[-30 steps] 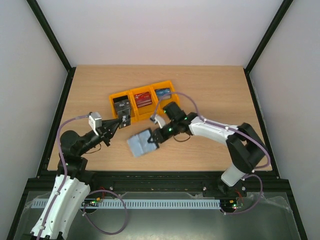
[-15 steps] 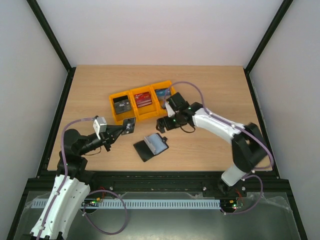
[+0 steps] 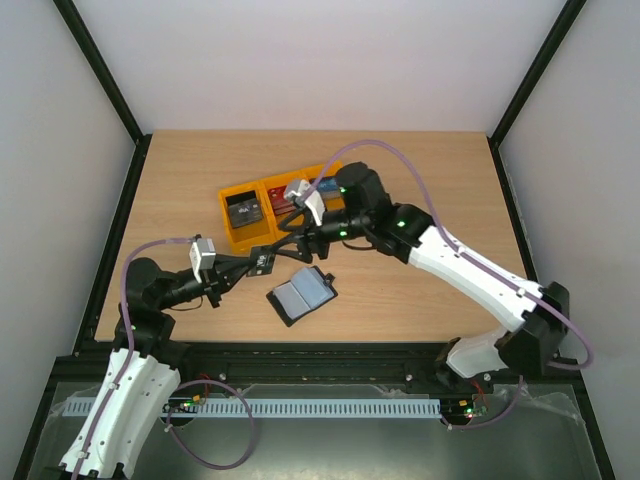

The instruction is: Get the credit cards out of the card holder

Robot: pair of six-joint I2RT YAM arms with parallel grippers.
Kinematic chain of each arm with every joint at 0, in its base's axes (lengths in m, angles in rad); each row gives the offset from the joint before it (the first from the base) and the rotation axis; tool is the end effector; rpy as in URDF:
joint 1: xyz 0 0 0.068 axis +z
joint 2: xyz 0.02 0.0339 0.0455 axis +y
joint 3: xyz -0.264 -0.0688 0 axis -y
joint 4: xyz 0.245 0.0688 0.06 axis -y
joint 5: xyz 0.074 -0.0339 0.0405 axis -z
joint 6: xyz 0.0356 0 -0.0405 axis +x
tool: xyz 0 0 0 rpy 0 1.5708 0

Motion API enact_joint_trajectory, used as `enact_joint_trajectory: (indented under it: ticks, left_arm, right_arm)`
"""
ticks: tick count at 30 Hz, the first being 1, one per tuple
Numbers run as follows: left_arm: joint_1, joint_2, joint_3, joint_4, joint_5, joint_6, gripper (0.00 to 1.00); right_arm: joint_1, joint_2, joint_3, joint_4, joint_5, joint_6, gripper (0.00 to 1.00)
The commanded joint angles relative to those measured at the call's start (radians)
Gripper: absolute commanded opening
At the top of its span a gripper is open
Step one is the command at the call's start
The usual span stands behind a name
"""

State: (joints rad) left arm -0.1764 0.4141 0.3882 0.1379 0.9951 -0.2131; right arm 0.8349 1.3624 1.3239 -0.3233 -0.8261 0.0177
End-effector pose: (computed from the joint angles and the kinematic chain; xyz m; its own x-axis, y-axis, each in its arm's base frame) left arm 0.1105 -0.0500 0.2838 -0.0862 -0.1016 -0.9911 0.9187 0.3767 -0.1185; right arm 0.1848 0.2431 0.3876 -0.2546 -0.2633 -0.9305 -0.9596 -0.0501 0.2768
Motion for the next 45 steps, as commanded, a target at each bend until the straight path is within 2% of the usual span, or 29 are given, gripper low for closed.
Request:
enact_joint_trajectory:
  ticks: [1, 4, 6, 7, 11, 13, 14, 15, 16, 17, 20, 22, 24, 26, 28, 32, 39, 45]
  left_arm:
    - [-0.006, 0.005, 0.023, 0.056, 0.042, -0.013, 0.02]
    - [-0.006, 0.003, 0.024, 0.058, 0.042, -0.016, 0.02]
    - [-0.006, 0.002, 0.026, 0.053, 0.044, -0.014, 0.02]
    - [-0.006, 0.002, 0.026, 0.050, 0.048, -0.013, 0.02]
    - [-0.006, -0.003, 0.031, 0.027, 0.042, -0.011, 0.02]
    - [-0.006, -0.009, 0.024, 0.012, -0.016, -0.027, 0.05]
    - [-0.006, -0.013, 0.016, 0.004, -0.130, -0.053, 0.28]
    - [-0.005, -0.019, 0.009, -0.013, -0.238, -0.086, 0.63]
    - [0.000, -0.028, 0.002, -0.025, -0.374, -0.124, 0.93]
    - [0.010, -0.038, -0.004, -0.041, -0.527, -0.168, 0.99]
    - [0.079, -0.084, -0.018, -0.143, -0.998, -0.341, 1.00]
    - [0.140, -0.127, -0.044, -0.174, -1.143, -0.413, 0.99]
    - [0.195, -0.182, -0.070, -0.217, -1.200, -0.485, 1.00]
    - [0.232, -0.225, -0.093, -0.268, -1.221, -0.598, 0.99]
    - [0.265, -0.267, -0.121, -0.295, -1.213, -0.640, 1.00]
    - [0.289, -0.372, -0.188, -0.312, -1.242, -0.674, 1.00]
    - [0.298, -0.413, -0.210, -0.310, -1.248, -0.714, 1.00]
    - [0.298, -0.420, -0.214, -0.318, -1.262, -0.721, 0.99]
  right_arm:
    - [0.028, 0.058, 0.045, -0.097, -0.036, -0.052, 0.57]
    - [0.033, 0.072, 0.047, -0.094, -0.055, -0.047, 0.30]
    - [0.033, 0.067, 0.035, -0.074, -0.084, -0.040, 0.08]
    - [0.033, 0.062, 0.022, -0.053, -0.094, -0.032, 0.02]
    - [0.033, 0.020, -0.040, 0.071, -0.111, 0.034, 0.02]
    - [0.032, 0.007, -0.083, 0.193, -0.052, 0.127, 0.02]
    - [0.029, 0.011, -0.094, 0.232, -0.008, 0.181, 0.02]
    - [0.023, 0.026, -0.094, 0.263, 0.038, 0.229, 0.02]
    - [0.013, 0.048, -0.086, 0.288, 0.077, 0.293, 0.02]
    - [-0.001, 0.083, -0.067, 0.307, 0.128, 0.370, 0.02]
    - [-0.046, 0.215, 0.001, 0.357, 0.321, 0.655, 0.02]
    - [-0.058, 0.307, -0.003, 0.466, 0.399, 0.858, 0.01]
    - [-0.051, 0.382, -0.011, 0.594, 0.477, 1.032, 0.02]
    - [-0.039, 0.466, 0.005, 0.667, 0.570, 1.138, 0.02]
    - [-0.026, 0.538, 0.042, 0.698, 0.654, 1.199, 0.01]
    - [0.006, 0.654, 0.146, 0.656, 0.805, 1.199, 0.02]
    - [0.042, 0.830, 0.297, 0.574, 0.860, 1.321, 0.02]
    - [0.070, 0.900, 0.399, 0.493, 0.896, 1.322, 0.02]
